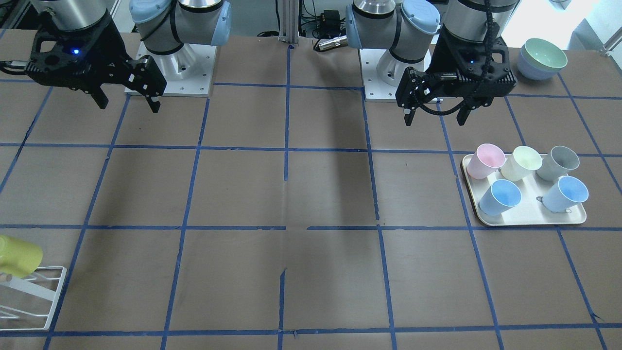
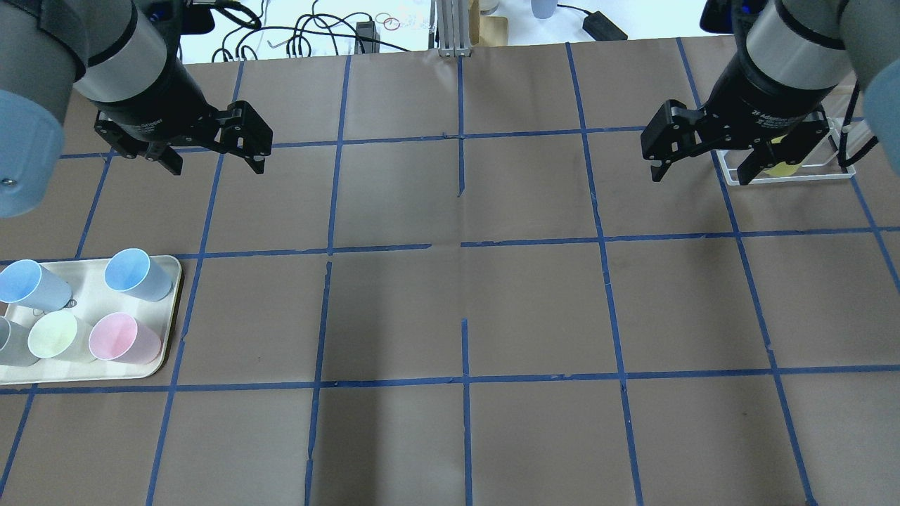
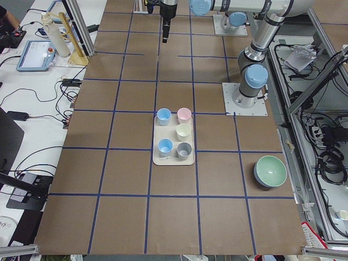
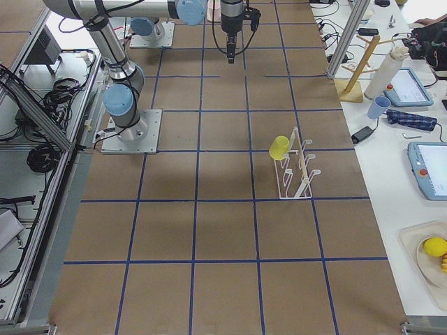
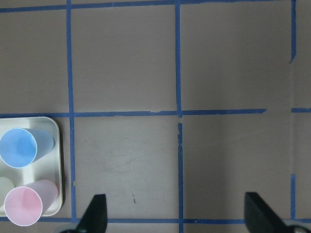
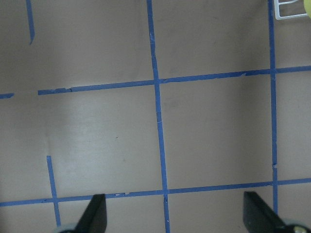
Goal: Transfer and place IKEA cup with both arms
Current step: 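Move the right gripper toward the yellow cup on the wire rack, then lower the right gripper around the yellow cup and close on it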
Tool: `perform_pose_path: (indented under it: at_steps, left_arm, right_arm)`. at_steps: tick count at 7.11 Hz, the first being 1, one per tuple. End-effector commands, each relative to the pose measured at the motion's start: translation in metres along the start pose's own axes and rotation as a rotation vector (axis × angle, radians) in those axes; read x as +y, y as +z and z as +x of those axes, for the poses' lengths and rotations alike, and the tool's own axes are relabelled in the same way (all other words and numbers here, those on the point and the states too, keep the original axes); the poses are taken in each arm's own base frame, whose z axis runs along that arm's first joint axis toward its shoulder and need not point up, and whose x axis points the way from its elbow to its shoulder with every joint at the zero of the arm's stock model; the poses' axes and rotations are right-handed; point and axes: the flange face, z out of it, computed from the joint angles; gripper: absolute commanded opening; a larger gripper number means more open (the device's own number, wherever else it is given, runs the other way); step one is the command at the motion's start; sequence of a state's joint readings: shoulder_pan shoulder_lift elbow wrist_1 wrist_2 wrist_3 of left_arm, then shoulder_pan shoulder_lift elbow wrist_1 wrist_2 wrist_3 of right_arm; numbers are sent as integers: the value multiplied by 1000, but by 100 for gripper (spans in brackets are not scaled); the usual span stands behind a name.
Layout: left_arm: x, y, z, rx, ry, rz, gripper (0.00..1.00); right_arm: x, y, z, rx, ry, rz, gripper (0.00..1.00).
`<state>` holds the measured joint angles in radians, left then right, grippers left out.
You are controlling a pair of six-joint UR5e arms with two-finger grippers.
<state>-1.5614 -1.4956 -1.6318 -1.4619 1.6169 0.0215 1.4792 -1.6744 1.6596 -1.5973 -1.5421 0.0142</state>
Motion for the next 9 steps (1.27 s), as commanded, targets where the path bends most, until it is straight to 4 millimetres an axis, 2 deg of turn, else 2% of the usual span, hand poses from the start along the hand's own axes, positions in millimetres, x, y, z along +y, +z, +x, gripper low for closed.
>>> perform_pose_path:
  at_steps: [1,2,3,5,6,7,9]
  left_arm:
    - [1,1,0,3,0,-2,100]
    - [1,2,4,35,-1,-3,100]
    - [2,0,4,34,-1,-1,100]
    - [3,-2,2,29,-3,3,100]
    - [3,-2,2,30,-3,3,100]
    - [3,-2,2,31,-3,3,100]
    - [3,-2,2,30,-3,3,100]
  right_arm:
    - [-38,17,47,5,-7,38,100]
    - [-50,31,59,10,-90,15,100]
    - [-62,37,80,8,-115,19,100]
    - [-95,60,141,21,-173,61,100]
    - [-107,71,157,32,-236,82,100]
    - [-120,85,165,50,-288,96,100]
    - [-136,106,203,58,-291,110,100]
